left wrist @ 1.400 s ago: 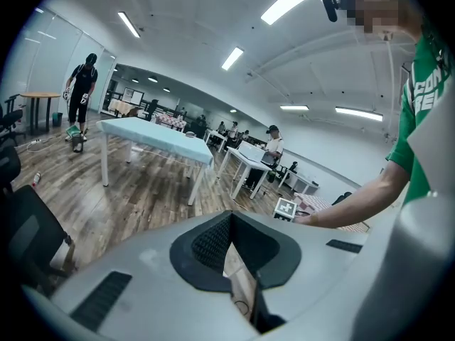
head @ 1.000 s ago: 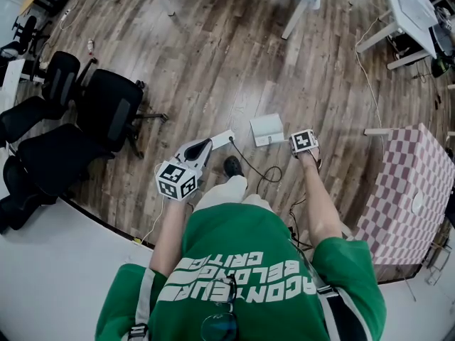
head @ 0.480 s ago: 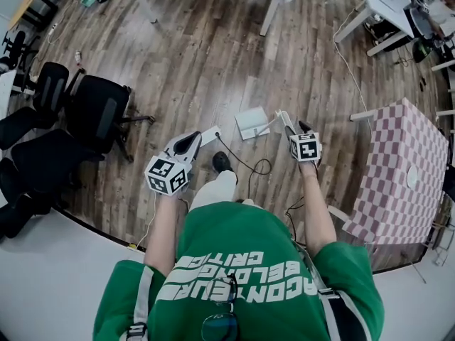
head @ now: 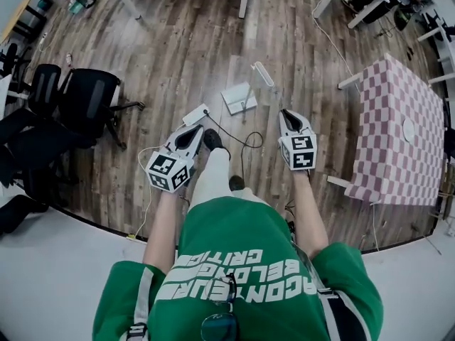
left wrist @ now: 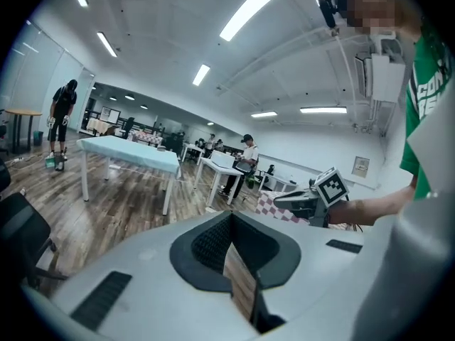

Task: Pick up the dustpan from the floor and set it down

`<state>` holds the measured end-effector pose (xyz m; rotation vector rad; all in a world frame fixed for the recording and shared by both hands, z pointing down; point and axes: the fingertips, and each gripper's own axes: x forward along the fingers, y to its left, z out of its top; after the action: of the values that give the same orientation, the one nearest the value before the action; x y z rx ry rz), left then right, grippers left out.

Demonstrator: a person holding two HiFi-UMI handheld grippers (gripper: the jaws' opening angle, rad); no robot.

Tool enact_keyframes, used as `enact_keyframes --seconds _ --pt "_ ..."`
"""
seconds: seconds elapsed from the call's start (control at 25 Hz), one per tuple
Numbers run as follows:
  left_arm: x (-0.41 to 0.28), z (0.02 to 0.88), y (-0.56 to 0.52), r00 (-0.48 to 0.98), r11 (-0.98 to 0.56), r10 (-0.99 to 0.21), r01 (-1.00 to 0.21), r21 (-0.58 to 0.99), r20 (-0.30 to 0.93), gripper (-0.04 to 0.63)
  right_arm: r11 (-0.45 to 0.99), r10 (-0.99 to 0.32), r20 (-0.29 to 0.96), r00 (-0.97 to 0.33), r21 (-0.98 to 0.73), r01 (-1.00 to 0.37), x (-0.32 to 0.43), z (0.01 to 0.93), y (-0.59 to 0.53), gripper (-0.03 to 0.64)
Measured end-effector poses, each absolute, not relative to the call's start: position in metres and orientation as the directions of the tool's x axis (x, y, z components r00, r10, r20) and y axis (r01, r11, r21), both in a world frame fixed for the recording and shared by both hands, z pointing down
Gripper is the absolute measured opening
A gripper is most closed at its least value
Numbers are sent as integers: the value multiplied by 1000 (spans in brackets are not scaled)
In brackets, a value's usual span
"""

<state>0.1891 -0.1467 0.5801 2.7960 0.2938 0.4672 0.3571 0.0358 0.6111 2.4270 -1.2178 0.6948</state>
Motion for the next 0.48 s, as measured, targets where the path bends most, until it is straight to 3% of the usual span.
enact_keyframes --seconds 0.2,0.48 --pt "161 569 -82 913 -934 311 242 264 263 -7 -536 -702 494 513 108 -837 289 587 72 12" --pt "144 557 -47 925 -936 299 236 262 233 -8 -560 -733 448 511 29 -828 238 575 106 12"
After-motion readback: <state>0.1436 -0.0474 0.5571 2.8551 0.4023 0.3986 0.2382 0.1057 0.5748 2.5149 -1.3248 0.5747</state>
